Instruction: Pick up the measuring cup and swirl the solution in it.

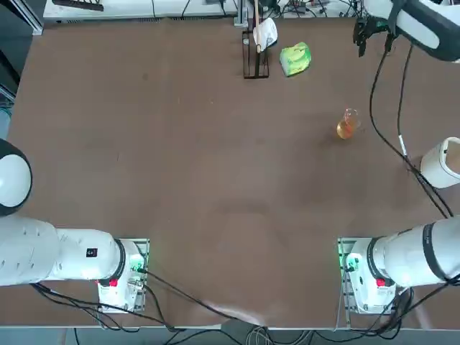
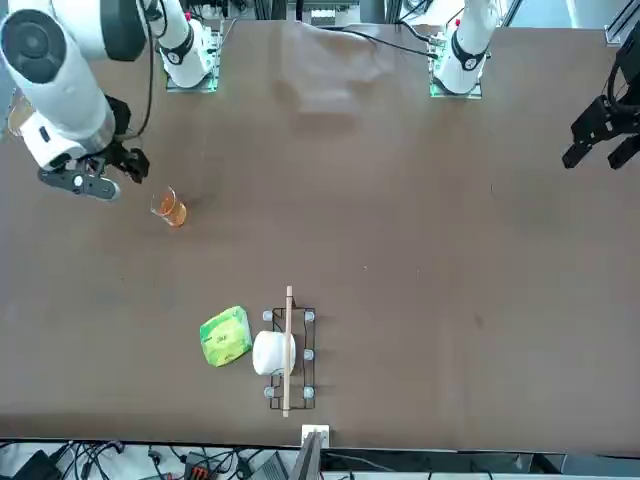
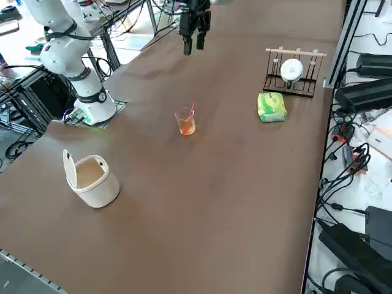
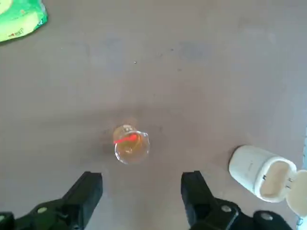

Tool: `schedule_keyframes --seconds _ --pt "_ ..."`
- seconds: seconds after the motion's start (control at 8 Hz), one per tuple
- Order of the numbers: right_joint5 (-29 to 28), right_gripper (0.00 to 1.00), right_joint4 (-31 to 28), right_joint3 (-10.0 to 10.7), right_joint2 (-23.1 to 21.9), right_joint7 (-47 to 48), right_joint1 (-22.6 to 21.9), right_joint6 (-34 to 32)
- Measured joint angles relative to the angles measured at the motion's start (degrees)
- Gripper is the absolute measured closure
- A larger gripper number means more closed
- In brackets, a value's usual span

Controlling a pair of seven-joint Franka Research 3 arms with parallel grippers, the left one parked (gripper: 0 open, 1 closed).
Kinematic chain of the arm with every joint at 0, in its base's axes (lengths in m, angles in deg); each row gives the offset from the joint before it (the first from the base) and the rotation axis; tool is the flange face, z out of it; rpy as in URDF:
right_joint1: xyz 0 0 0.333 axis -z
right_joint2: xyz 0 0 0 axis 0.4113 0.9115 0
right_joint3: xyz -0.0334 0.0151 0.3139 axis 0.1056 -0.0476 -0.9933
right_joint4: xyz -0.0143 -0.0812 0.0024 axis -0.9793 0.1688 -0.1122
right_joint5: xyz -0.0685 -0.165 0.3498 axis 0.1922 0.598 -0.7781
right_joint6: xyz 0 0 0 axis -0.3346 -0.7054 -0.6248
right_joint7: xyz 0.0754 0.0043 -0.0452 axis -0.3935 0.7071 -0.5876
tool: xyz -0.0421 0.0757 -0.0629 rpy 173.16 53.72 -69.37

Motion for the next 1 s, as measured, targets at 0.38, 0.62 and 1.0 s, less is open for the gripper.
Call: schedule_keyframes --seconds 0.38,0.62,1.0 --pt "0.0 0.00 -7.3 0.2 1.8 6.3 -0.1 8.3" --pt "0.0 0.00 -8.8 -0.1 5.5 15.6 -0.9 11.8" --pt "0.1 0.04 -9.6 -0.3 10.2 25.9 -3.0 14.4"
